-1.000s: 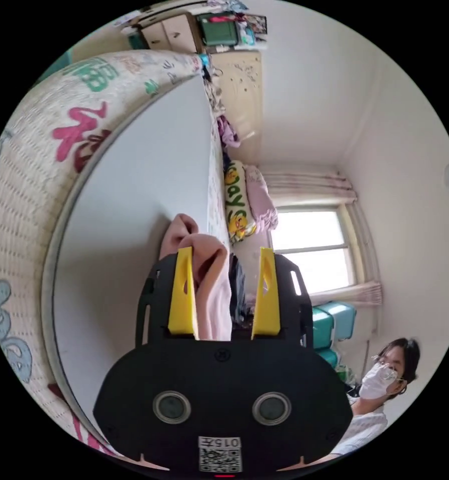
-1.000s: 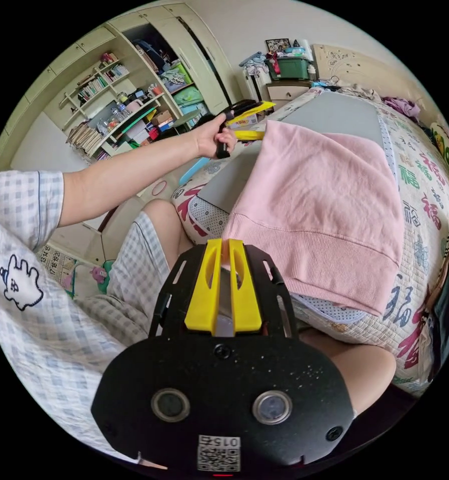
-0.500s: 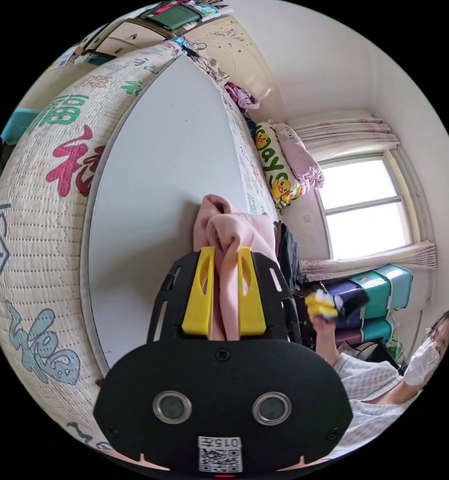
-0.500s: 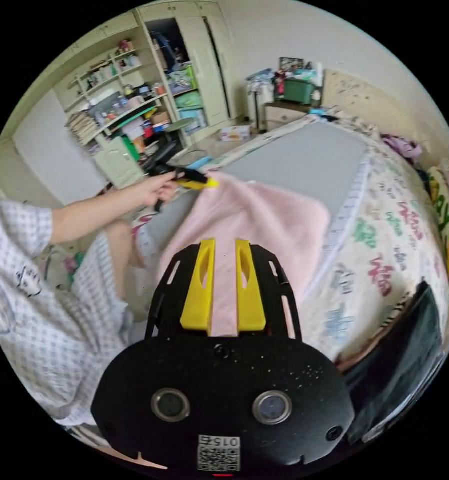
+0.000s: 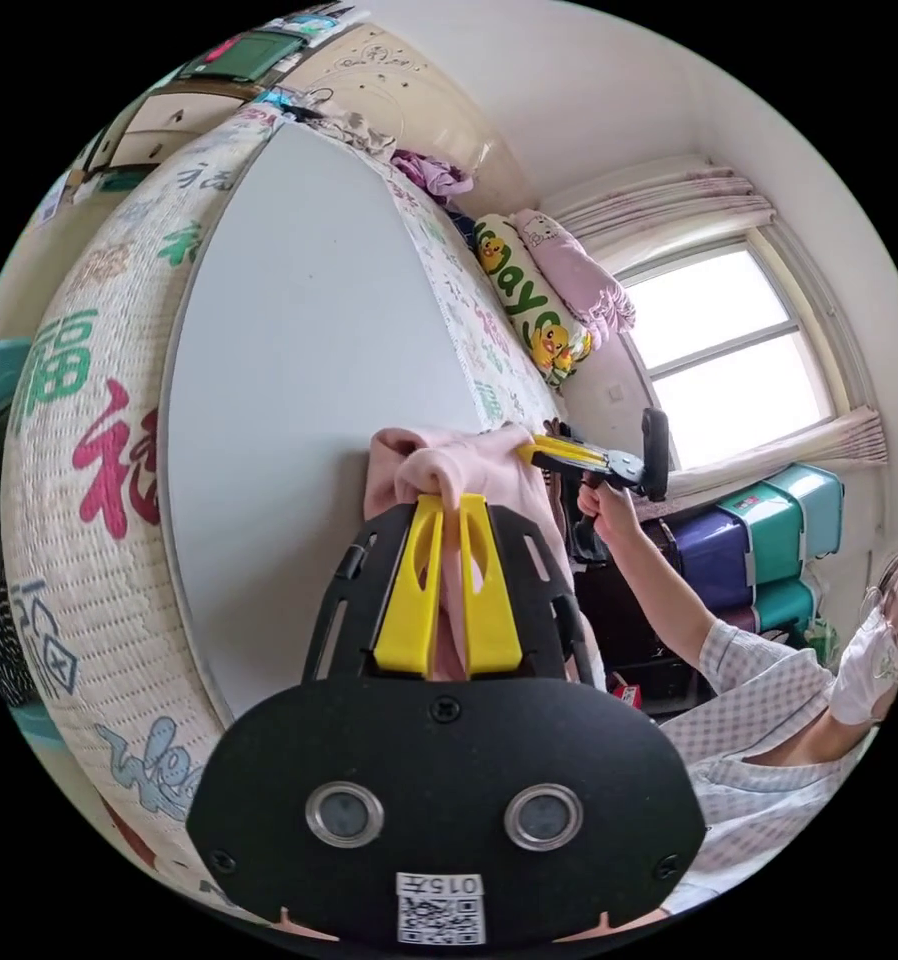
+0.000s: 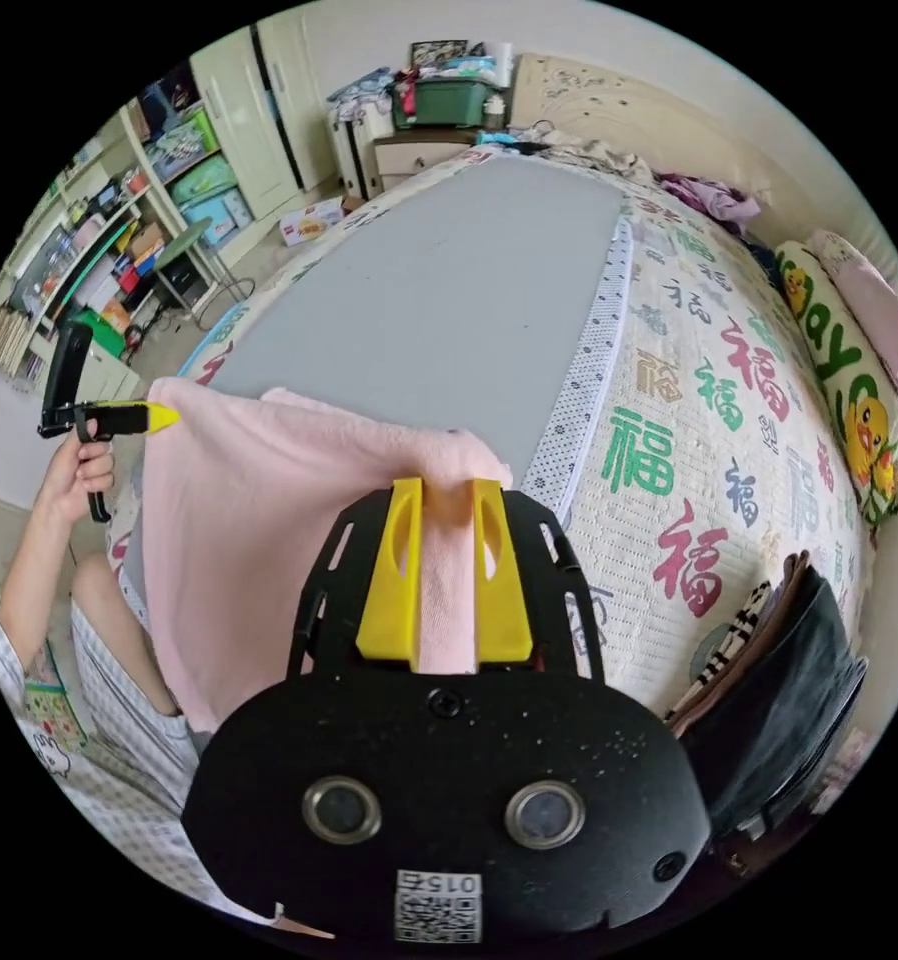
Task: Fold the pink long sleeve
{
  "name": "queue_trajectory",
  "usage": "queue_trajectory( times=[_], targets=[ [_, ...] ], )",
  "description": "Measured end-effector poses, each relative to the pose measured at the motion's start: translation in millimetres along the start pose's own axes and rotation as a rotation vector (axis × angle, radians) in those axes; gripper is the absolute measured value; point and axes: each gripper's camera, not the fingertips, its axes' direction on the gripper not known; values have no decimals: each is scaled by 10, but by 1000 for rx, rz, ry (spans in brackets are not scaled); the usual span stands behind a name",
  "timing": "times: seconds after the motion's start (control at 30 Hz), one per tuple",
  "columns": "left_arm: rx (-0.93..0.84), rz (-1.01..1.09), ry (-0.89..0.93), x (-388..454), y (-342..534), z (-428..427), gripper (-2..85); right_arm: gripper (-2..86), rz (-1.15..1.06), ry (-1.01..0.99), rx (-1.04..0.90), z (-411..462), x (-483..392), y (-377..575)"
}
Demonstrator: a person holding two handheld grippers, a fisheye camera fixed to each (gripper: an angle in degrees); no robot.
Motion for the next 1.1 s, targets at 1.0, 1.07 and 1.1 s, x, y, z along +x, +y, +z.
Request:
queue_trajectory(
  times=[1.0, 1.07, 1.1],
  targets=[
    [61, -161, -154, -293, 278, 113, 63, 63, -208, -220, 140, -547, -1204, -127],
    [60, -131, -122, -184, 487, 76, 68, 95, -273, -330, 89, -370, -1824, 403],
    [40, -121, -105, -120, 621, 96, 72, 101, -270, -348, 82, -291, -1963, 526]
  ],
)
